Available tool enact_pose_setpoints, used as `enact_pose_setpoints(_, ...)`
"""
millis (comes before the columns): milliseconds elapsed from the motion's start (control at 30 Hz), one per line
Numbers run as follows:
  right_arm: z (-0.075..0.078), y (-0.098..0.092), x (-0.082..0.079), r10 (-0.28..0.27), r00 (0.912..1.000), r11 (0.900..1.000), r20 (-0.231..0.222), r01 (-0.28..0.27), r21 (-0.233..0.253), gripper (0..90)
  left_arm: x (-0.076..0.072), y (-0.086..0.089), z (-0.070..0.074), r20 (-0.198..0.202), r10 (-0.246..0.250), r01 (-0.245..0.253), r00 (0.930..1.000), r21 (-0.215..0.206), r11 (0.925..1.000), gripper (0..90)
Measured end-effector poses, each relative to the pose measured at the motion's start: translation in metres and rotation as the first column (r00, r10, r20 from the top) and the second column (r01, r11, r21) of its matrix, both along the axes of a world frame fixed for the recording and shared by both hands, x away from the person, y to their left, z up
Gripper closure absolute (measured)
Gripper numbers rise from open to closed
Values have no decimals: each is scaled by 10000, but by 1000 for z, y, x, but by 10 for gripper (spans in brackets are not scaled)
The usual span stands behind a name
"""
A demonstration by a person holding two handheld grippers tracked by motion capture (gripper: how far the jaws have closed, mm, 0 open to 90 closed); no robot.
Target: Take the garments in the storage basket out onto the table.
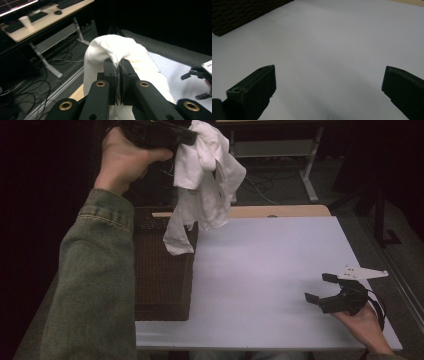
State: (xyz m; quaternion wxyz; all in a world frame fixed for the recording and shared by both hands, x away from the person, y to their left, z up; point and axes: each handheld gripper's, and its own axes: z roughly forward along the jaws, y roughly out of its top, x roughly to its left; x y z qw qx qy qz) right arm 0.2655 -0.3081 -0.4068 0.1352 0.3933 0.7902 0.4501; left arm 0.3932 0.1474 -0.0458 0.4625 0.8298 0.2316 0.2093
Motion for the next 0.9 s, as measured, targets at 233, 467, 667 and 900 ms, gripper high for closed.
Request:
enact_pose_setpoints(233, 1, -1, -1, 12, 10000, 10000, 78, -13, 20, 0, 6, -29, -6, -144, -500, 497, 9986, -223, 9985, 847)
enact_pose_setpoints(467, 2, -2, -1, 9, 9999, 10000, 135, -10, 64, 0, 13, -54, -14, -296, -976, 963, 9948, -432, 9944, 847)
enact_pose_setpoints(667, 2, -2, -2, 16, 9999, 9999, 153, -18, 165, 0, 19, -69, -24, -465, -1283, 1255, 9907, -579, 9904, 847)
enact_pose_setpoints(900, 3, -3, -2, 4, 9998, 9998, 182, -7, 198, 0, 23, -83, -30, -610, -1585, 1540, 9855, -731, 9854, 847)
